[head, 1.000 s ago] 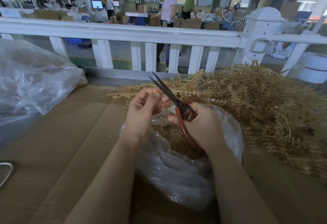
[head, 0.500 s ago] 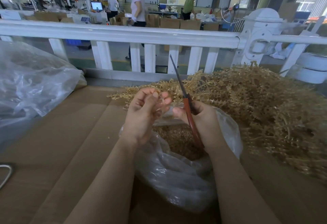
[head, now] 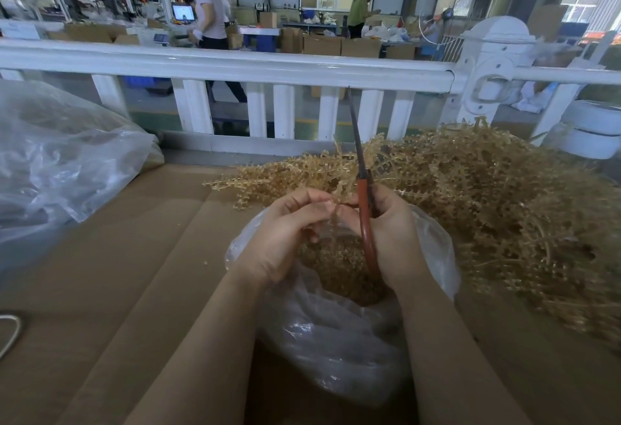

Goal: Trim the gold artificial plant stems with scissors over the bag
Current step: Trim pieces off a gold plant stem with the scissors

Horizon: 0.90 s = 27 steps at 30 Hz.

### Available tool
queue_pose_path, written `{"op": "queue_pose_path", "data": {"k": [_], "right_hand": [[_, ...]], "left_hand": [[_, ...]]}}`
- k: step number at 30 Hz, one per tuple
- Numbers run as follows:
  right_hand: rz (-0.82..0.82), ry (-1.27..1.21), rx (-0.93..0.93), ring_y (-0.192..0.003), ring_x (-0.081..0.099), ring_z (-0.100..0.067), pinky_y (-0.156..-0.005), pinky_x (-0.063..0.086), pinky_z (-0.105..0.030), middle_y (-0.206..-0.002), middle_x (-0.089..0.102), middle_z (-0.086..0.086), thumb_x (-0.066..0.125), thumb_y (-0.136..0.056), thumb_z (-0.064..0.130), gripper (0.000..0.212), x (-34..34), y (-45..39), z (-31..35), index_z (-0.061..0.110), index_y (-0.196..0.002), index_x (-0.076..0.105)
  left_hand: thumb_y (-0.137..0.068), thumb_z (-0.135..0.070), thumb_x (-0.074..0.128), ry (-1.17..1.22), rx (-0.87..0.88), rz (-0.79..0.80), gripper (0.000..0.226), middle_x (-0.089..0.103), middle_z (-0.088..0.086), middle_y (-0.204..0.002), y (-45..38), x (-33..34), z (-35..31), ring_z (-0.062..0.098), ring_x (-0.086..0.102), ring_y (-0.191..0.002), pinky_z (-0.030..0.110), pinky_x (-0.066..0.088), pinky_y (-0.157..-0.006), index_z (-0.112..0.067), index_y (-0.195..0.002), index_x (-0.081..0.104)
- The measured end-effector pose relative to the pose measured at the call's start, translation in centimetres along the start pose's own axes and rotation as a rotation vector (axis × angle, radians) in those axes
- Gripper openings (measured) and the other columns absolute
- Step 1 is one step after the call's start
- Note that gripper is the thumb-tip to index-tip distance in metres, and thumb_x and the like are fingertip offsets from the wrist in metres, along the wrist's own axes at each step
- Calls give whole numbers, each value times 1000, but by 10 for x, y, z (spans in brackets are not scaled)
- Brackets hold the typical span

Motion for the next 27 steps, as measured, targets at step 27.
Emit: {"op": "queue_pose_path", "data": {"k": [27], "right_hand": [[-137, 4, -141, -69, 63, -3, -67, 49, -17, -73, 66, 13, 81, -83, 10, 17, -6, 0, 4, 16, -87, 66]], "left_hand": [[-68, -12, 77, 267, -110, -272, 33, 73, 5, -78, -4, -10, 6, 11, 66, -64, 19, 55, -64, -6, -99, 69]]}}
Point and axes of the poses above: each hand's wrist, its own y-axis away from the middle knuckle, its own x-axis out of the palm, z = x × y, the point moved 2 cm from there along -y, towards the middle knuckle
